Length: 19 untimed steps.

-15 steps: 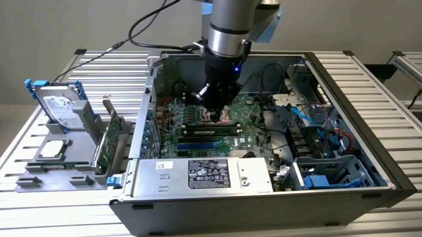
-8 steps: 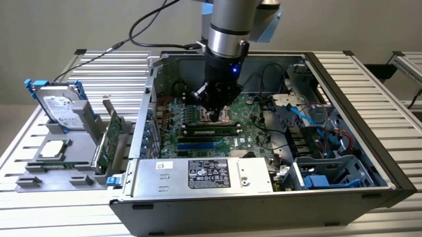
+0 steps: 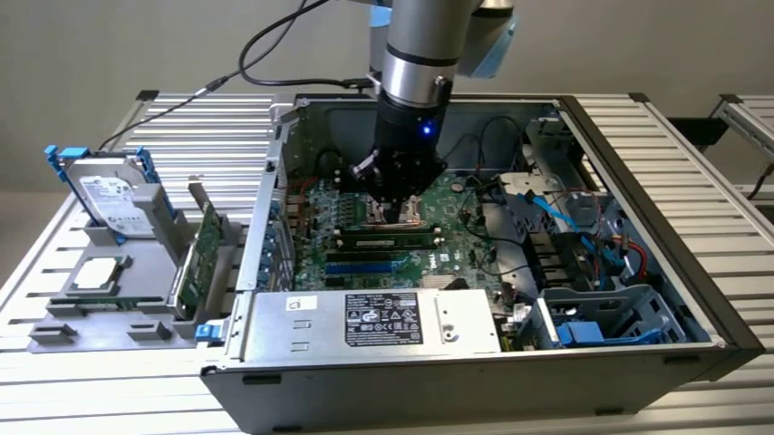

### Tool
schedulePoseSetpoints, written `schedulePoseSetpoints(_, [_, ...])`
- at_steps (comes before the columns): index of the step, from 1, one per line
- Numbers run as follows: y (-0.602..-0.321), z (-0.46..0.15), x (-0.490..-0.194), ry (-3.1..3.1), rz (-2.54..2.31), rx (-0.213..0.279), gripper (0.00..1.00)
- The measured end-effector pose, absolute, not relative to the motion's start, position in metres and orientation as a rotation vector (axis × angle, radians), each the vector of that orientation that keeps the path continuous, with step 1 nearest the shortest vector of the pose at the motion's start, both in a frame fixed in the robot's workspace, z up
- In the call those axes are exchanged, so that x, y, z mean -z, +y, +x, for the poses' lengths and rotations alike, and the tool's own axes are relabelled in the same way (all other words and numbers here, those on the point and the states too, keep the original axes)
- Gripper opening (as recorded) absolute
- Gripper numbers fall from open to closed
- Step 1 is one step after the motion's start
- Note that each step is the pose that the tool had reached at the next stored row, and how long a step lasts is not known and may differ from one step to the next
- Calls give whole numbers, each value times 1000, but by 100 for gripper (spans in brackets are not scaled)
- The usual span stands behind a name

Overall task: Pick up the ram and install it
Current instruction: 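Press down the ram until it locks into place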

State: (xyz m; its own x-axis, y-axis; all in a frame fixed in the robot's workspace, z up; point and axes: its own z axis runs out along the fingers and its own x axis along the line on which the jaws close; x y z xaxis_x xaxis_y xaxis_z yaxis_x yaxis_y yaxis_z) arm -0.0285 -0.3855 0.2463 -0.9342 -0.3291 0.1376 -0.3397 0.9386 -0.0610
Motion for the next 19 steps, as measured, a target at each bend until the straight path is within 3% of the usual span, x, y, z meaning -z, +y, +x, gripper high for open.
schedulePoseSetpoints(19, [-385, -28, -246, -3040, 241, -128, 11])
